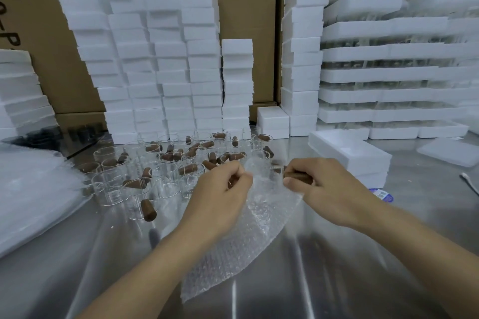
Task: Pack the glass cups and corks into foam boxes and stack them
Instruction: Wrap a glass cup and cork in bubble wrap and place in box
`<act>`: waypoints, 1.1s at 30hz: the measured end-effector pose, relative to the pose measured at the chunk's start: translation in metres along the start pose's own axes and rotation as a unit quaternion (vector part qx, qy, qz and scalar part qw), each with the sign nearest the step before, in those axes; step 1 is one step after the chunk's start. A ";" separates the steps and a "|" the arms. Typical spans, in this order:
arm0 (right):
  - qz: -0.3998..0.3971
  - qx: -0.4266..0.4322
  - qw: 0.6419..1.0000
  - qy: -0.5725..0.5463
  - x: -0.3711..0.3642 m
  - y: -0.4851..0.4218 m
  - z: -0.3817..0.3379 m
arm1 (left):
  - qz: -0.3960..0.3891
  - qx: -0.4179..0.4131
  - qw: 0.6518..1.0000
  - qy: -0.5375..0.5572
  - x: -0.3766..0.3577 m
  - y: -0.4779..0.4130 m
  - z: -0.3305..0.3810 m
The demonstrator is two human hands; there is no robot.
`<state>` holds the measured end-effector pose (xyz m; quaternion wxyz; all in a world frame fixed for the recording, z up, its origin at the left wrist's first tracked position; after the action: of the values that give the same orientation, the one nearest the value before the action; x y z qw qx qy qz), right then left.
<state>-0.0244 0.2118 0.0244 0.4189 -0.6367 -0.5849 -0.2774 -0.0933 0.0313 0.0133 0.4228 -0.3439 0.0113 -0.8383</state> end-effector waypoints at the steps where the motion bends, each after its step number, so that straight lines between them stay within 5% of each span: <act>1: -0.014 0.001 1.000 0.007 -0.003 -0.001 -0.001 | -0.006 -0.013 1.000 -0.014 -0.002 0.001 0.004; 11: -0.084 -0.052 0.994 -0.053 -0.019 -0.004 0.006 | 0.016 -0.145 0.963 -0.226 -0.013 0.019 0.047; 21: -0.101 -0.071 0.952 -0.282 -0.027 -0.001 0.008 | 0.054 -0.277 0.917 -0.284 -0.022 0.034 0.083; 26: -0.146 -0.069 0.947 -0.279 -0.035 0.001 0.000 | 0.076 -0.331 0.894 -0.292 -0.029 0.045 0.100; 29: -0.140 -0.051 0.938 -0.314 -0.030 0.002 -0.010 | 0.158 -0.299 0.911 -0.236 0.002 0.045 0.100; 33: -0.106 -0.055 0.939 -0.322 -0.019 0.003 -0.009 | 0.239 -0.126 0.962 -0.039 0.065 0.030 0.055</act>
<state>-0.0236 0.1939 0.0121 0.1403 -0.6482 -0.7367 -0.1318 -0.0662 -0.0195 0.0825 0.5647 -0.4136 0.1821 -0.6905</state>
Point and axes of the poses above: each hand's wrist, its own y-axis away from the middle knuckle, its own x-axis out of the back of the hand, z = x × y, the point moved 10 cm from there along -y, towards the middle knuckle, and after that the axes turned 13 degrees about -z, right-handed, at the moved point
